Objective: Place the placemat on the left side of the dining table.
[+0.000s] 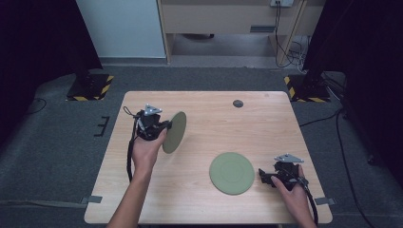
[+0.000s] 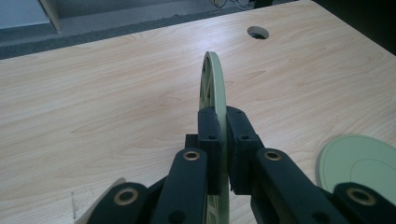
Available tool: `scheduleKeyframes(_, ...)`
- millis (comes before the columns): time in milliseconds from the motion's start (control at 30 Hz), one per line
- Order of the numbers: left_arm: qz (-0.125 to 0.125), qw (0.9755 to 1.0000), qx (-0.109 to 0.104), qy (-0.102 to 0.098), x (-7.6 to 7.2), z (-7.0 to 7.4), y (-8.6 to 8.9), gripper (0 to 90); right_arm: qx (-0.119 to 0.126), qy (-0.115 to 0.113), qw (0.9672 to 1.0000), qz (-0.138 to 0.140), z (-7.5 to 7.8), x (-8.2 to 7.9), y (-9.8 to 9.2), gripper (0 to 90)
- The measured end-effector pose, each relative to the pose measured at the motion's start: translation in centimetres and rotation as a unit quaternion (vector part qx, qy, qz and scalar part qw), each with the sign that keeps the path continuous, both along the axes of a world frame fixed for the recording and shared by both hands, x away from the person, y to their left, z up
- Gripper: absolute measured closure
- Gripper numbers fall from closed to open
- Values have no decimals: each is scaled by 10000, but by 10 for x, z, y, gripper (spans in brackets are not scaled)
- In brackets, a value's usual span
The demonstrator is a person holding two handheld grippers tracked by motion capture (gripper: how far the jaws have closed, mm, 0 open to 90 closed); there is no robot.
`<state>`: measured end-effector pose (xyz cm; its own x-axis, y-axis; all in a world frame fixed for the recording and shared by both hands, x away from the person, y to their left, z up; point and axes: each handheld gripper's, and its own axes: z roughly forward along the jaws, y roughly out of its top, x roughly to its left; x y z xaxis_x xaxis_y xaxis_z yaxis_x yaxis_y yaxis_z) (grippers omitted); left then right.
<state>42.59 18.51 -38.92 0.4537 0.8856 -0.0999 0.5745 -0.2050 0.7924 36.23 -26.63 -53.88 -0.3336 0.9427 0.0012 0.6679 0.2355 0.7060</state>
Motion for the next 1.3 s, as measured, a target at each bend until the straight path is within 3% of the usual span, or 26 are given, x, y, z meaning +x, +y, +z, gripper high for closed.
scheduleKeyframes(1300,238,9996,-99,76,-5,-14,29,857,0,-1,10000,0,0,0,0,9)
